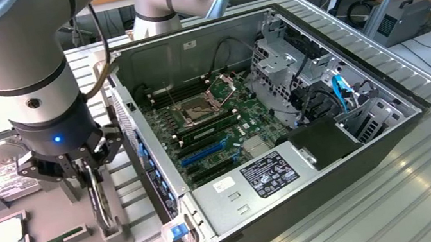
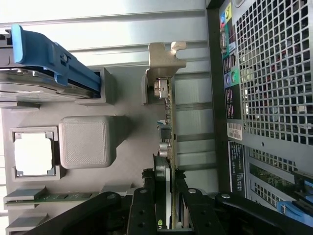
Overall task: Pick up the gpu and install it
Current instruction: 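Pick up the gpu and move the gpu toward the slot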
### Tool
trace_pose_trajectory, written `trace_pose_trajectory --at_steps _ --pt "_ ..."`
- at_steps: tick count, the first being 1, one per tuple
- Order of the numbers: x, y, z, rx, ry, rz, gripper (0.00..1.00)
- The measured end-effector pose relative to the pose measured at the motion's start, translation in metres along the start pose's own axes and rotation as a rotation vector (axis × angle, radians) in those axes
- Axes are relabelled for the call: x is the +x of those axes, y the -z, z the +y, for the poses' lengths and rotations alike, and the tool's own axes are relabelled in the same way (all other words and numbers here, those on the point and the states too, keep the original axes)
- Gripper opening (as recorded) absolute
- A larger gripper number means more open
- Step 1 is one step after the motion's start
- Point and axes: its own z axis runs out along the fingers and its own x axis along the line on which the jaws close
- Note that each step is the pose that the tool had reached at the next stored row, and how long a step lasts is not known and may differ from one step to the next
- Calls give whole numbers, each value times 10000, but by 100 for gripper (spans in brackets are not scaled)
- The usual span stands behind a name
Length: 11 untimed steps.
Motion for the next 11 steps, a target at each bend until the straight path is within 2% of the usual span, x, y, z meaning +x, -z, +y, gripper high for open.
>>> trace_pose_trajectory --at_steps 11 --pt "-2 62 2 0 0 0 27"
